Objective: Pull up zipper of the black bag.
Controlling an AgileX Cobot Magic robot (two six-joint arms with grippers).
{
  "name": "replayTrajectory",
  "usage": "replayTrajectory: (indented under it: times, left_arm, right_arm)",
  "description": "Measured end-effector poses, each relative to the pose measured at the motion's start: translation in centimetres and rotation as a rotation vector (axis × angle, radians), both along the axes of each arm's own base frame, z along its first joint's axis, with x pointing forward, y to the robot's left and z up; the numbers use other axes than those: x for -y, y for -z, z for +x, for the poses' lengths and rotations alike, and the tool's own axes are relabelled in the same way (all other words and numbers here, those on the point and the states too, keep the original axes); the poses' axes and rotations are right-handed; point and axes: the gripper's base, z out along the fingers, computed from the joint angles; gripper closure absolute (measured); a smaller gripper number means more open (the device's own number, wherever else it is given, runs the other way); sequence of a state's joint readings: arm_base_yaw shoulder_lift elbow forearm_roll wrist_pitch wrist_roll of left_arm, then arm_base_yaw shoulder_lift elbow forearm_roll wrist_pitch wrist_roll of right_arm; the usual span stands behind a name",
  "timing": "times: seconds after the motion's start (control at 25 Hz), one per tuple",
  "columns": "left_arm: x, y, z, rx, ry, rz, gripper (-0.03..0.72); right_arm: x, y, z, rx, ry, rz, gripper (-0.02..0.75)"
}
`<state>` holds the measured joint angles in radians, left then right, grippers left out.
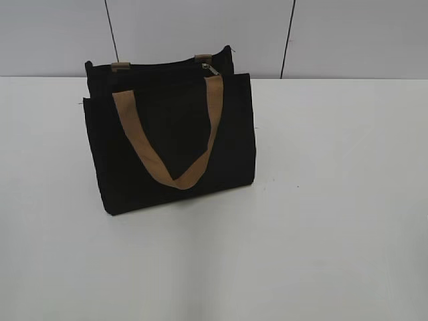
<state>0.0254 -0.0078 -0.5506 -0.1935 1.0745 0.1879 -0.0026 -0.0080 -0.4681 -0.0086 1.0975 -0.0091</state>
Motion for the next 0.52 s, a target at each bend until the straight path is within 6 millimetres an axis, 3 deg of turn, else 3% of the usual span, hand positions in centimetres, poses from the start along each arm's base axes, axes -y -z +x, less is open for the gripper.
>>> replayTrajectory:
  times: [0.52]
  left_arm:
    - [0.00, 0.02, 0.01, -0.001, 0.000, 0.000, 0.449]
  right_arm:
    - [0.00, 0.00, 0.00, 0.000, 0.000, -0.002, 0.394]
